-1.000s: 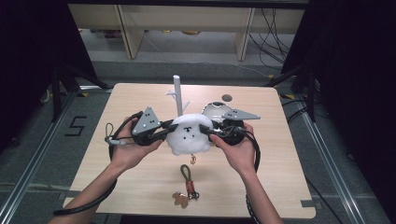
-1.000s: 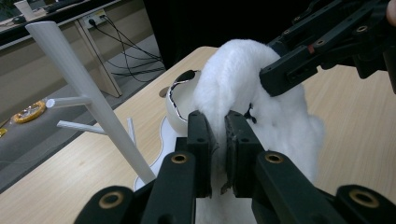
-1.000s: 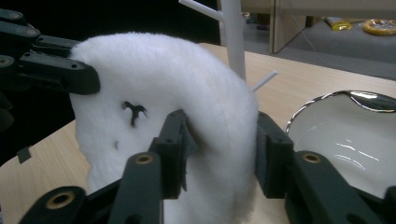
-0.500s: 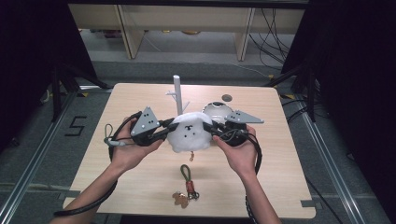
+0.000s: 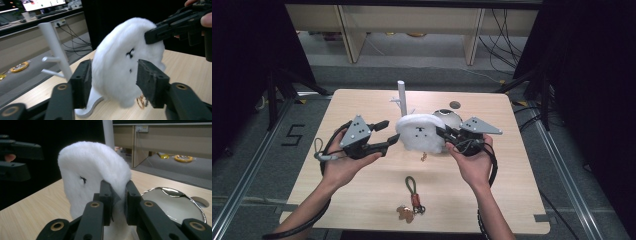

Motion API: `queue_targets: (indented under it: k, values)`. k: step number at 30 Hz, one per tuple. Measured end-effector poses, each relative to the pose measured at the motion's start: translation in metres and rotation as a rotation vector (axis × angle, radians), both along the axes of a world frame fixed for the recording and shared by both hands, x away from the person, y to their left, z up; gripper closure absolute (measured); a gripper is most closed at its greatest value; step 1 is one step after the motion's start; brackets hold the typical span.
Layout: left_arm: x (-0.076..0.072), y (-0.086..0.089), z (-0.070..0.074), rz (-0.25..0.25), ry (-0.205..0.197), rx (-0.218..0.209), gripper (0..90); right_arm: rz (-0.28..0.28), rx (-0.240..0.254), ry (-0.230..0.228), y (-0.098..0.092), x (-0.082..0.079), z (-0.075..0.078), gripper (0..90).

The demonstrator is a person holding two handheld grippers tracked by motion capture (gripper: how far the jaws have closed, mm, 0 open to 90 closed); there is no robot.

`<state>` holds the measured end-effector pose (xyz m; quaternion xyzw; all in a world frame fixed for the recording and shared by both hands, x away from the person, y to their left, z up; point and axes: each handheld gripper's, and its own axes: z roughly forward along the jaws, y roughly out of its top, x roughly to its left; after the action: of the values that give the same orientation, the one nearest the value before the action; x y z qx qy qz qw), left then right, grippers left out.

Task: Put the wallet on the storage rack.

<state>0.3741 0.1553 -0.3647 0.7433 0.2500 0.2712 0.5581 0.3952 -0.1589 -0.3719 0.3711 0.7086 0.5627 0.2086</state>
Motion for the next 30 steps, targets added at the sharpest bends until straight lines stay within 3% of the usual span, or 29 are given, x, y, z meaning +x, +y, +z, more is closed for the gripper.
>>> queue_targets:
  k: [4,7,9,10,11,12,15,16,17,22,23,30]
  values:
    - [-0.010,0.019,-0.011,0.044,0.014,-0.042,39.1,-0.016,0.003,-0.005,-0.005,0.001,0.003,80.5]
    - [-0.015,0.029,-0.018,0.057,0.025,-0.050,38.1,-0.024,0.009,0.001,-0.007,0.000,0.005,80.5]
    - [-0.018,0.037,-0.026,0.063,0.053,-0.064,37.3,-0.031,0.008,-0.007,-0.009,0.001,0.006,80.4]
    - [-0.023,0.045,-0.035,0.077,0.087,-0.091,36.8,-0.039,0.010,-0.017,-0.011,0.001,0.008,80.4]
    - [-0.023,0.045,-0.035,0.077,0.087,-0.091,36.5,-0.039,0.010,-0.017,-0.011,0.001,0.008,80.4]
    - [-0.026,0.052,-0.045,0.100,0.099,-0.099,36.3,-0.041,0.018,-0.006,-0.013,0.002,0.010,80.4]
    - [-0.027,0.059,-0.056,0.127,0.099,-0.092,36.1,-0.048,0.022,-0.016,-0.014,0.003,0.011,80.3]
    - [-0.030,0.065,-0.068,0.158,0.123,-0.107,36.1,-0.062,0.032,-0.010,-0.016,0.003,0.012,80.3]
    - [-0.030,0.065,-0.068,0.158,0.123,-0.107,36.1,-0.062,0.032,-0.010,-0.016,0.003,0.012,80.3]
    - [-0.033,0.074,-0.099,0.185,0.153,-0.095,36.1,-0.081,0.036,-0.016,-0.022,0.006,0.019,80.3]
    - [-0.035,0.075,-0.102,0.203,0.173,-0.094,36.1,-0.075,0.027,-0.036,-0.023,0.007,0.020,80.3]
    - [-0.040,0.080,-0.122,0.225,0.188,-0.084,35.8,-0.092,0.036,-0.036,-0.026,0.010,0.023,80.3]
